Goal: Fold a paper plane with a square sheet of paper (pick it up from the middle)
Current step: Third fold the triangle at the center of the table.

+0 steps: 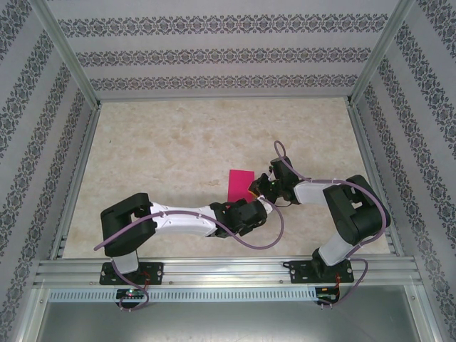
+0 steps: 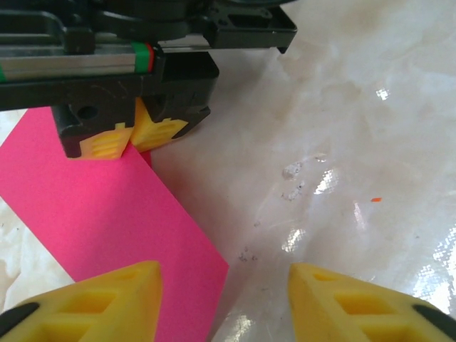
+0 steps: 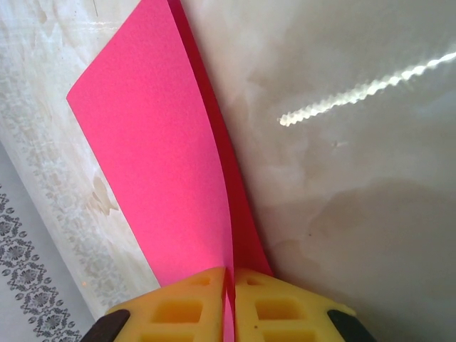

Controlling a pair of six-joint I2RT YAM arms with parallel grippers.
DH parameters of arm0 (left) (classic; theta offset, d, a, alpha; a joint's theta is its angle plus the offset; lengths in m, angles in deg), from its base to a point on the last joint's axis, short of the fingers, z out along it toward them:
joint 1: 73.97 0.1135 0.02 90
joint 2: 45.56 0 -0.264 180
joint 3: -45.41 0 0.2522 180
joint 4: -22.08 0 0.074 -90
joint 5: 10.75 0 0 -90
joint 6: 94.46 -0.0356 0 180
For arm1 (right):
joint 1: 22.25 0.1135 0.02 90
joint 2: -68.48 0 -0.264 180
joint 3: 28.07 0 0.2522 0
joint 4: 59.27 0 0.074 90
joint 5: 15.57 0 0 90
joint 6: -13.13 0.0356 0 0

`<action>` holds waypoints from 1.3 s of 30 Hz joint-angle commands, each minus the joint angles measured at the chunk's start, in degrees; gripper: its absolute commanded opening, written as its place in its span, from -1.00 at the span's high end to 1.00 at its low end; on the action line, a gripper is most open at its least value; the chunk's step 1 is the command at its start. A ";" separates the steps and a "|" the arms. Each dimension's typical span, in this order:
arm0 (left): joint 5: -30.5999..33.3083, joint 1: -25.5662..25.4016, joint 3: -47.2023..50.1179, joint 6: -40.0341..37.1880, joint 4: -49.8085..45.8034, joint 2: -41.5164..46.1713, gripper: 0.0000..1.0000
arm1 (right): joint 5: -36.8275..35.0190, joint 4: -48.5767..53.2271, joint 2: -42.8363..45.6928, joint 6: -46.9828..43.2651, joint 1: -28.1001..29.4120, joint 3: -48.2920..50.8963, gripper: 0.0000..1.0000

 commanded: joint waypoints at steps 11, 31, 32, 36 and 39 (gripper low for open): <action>0.78 0.83 0.50 -1.20 0.17 2.45 1.00 | -0.97 2.83 1.29 -3.06 -0.41 -1.25 0.74; -21.96 10.59 2.67 0.83 1.56 6.92 1.00 | -5.00 15.55 13.63 -12.78 -4.88 -4.21 0.34; -23.61 11.41 2.74 1.18 1.85 7.05 1.00 | -3.44 14.38 13.34 -13.14 -4.79 -4.71 0.45; -28.88 14.01 3.07 2.44 2.84 7.23 1.00 | 2.29 12.74 6.99 -14.78 -3.70 -9.10 0.78; -32.45 15.94 3.09 3.12 3.12 7.23 1.00 | 3.10 13.16 1.90 -16.17 -1.90 -12.83 0.83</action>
